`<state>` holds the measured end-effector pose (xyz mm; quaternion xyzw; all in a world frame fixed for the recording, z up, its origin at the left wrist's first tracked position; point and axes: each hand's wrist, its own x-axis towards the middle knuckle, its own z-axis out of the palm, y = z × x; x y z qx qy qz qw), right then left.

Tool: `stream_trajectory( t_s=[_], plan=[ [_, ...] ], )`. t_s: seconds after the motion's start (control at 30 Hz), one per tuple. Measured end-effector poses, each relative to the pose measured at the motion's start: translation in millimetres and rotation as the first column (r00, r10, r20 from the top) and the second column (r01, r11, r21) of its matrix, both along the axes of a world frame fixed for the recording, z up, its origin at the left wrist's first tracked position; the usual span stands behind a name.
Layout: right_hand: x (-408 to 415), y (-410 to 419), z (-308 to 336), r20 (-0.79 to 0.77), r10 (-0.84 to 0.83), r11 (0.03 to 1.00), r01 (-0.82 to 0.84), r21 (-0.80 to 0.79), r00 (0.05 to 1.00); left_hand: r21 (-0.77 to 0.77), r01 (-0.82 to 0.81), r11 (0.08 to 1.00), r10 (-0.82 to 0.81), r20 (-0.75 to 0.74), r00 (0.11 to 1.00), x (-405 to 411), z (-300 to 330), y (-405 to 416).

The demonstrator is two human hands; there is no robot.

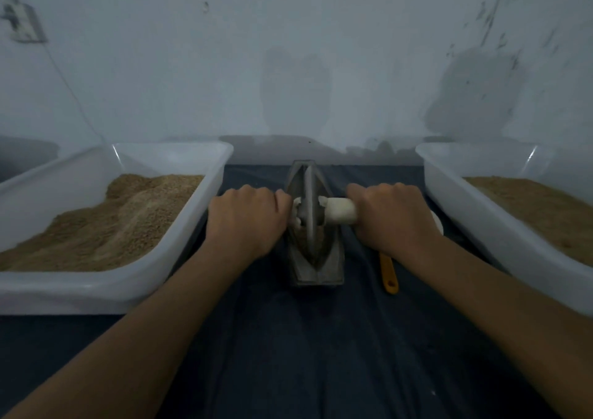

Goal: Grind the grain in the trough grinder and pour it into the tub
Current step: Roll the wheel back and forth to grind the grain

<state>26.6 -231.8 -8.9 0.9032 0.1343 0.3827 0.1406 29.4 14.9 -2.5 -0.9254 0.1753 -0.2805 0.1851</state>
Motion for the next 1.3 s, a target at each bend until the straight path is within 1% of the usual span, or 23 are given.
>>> stream_trajectory(
  t_s=[0.07,0.1,0.17,0.2,0.27,0.37,0.43,0.47,0.53,0.63,0.7,0.77,0.83,0.87,0.9,0.97,1.0,1.07,1.1,1.13,1.17,1.23,1.3],
  plan=[
    [11,0,4,-0.001,0.051,0.999,-0.051,-0.005,0.999,-0.003,-0.006,1.0,0.005,-0.044,0.999,10,-2,-1],
    [21,1,7,-0.06,0.046,0.999,-0.047,-0.018,0.997,-0.041,-0.028,0.999,0.025,-0.073,0.997,21,-2,-2],
    [46,5,20,-0.291,-0.014,1.0,0.012,-0.008,0.957,-0.199,-0.126,0.972,0.086,-0.196,0.977,49,3,-6],
    [60,7,27,-0.412,-0.031,0.999,0.036,0.004,0.911,-0.257,-0.189,0.948,0.111,-0.29,0.95,63,6,-7],
    [87,8,40,-0.61,-0.042,0.997,0.076,0.031,0.791,-0.292,-0.248,0.924,0.116,-0.402,0.908,93,12,-12],
    [118,10,50,-0.76,-0.015,0.993,0.095,0.062,0.65,-0.413,-0.356,0.839,0.093,-0.535,0.84,117,22,-16],
    [128,13,55,-0.806,-0.015,0.993,0.104,0.058,0.592,-0.425,-0.376,0.823,0.101,-0.544,0.833,122,22,-16],
    [129,14,56,-0.81,-0.015,0.993,0.106,0.058,0.586,-0.429,-0.375,0.822,0.11,-0.526,0.844,123,21,-16],
    [126,14,55,-0.788,-0.002,0.992,0.099,0.075,0.616,-0.442,-0.355,0.824,0.121,-0.474,0.872,120,16,-14],
    [102,12,48,-0.681,-0.024,0.995,0.08,0.051,0.732,-0.366,-0.252,0.896,0.105,-0.377,0.92,101,9,-15],
    [76,10,36,-0.542,-0.039,0.995,0.085,0.061,0.84,-0.299,-0.183,0.937,0.095,-0.286,0.954,74,7,-15],
    [50,10,19,-0.297,-0.04,0.997,0.058,0.051,0.954,-0.192,-0.074,0.979,0.052,-0.121,0.991,45,1,-11],
    [25,11,3,-0.087,0.0,0.999,0.005,0.052,0.996,-0.127,-0.004,0.992,-0.001,-0.035,0.999,16,-5,-4],
    [15,11,0,-0.028,0.017,0.998,-0.015,0.068,0.999,-0.117,0.026,0.993,-0.03,-0.026,0.999,4,-6,-1],
    [10,9,-3,-0.007,0.025,0.997,-0.024,0.077,1.0,-0.11,0.062,0.992,-0.065,-0.025,0.998,-5,-6,1],
    [6,7,-3,-0.002,0.035,0.996,-0.035,0.081,0.999,-0.123,0.12,0.985,-0.124,-0.029,0.992,-11,-2,4],
    [7,7,-3,0.002,0.042,0.995,-0.042,0.092,0.999,-0.217,0.122,0.968,-0.145,-0.092,0.985,-10,4,7],
    [15,5,-3,0.005,0.059,0.992,-0.059,0.109,0.998,-0.399,0.032,0.916,-0.159,-0.289,0.944,-5,14,14],
    [20,5,-3,-0.018,0.065,0.992,-0.062,0.114,0.998,-0.389,-0.006,0.921,-0.146,-0.36,0.921,-2,17,15],
    [26,3,-4,-0.061,0.065,0.991,-0.057,0.12,0.996,-0.337,-0.028,0.941,-0.117,-0.403,0.908,1,19,15],
    [32,1,-4,-0.112,0.054,0.992,-0.04,0.122,0.992,-0.284,-0.052,0.957,-0.074,-0.415,0.907,5,20,12],
    [44,-2,-1,-0.235,0.017,0.994,0.01,0.111,0.972,-0.225,-0.088,0.97,0.001,-0.362,0.932,17,22,3],
    [57,-3,3,-0.37,-0.002,0.991,0.05,0.12,0.929,-0.205,-0.155,0.966,0.083,-0.32,0.944,36,21,-5]
  ],
)
